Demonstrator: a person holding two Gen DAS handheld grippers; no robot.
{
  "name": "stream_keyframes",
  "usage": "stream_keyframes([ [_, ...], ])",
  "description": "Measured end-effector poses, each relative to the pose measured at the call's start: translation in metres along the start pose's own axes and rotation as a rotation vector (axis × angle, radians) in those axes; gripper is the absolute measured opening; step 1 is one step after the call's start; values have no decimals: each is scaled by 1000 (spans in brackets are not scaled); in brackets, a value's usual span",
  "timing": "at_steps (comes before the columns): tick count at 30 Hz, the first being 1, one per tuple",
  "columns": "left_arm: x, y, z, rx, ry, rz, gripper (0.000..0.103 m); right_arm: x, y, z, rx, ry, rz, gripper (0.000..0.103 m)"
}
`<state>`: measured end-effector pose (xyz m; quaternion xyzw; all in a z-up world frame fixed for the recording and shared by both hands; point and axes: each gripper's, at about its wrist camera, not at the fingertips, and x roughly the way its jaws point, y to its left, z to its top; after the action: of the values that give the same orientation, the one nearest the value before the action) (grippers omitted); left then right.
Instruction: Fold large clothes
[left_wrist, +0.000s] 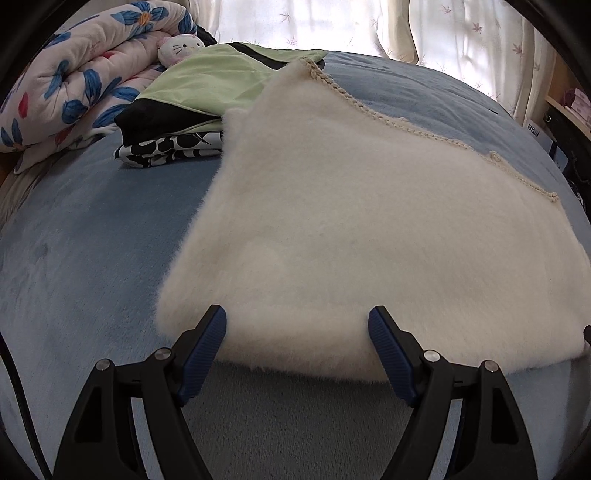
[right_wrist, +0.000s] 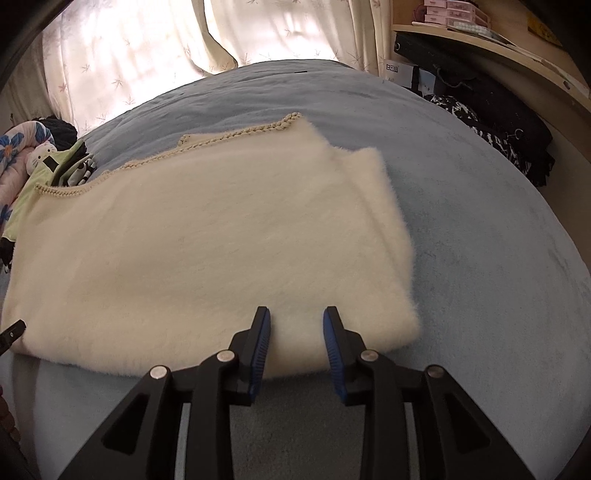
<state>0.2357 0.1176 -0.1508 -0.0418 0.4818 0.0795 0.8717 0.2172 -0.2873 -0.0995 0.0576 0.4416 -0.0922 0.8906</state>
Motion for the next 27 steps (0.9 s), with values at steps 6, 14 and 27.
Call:
stream_keyframes([
  [6, -11, 3, -10, -26, 41, -29, 78, -24, 13, -17, 40, -10, 73, 31],
  [14, -35, 22, -53, -164, 142, -191, 78, -65, 47, -50, 22, -50, 177, 32],
  [27, -29, 57, -83, -341, 86, -455, 78, -82, 92, -71, -88, -115, 225, 35],
])
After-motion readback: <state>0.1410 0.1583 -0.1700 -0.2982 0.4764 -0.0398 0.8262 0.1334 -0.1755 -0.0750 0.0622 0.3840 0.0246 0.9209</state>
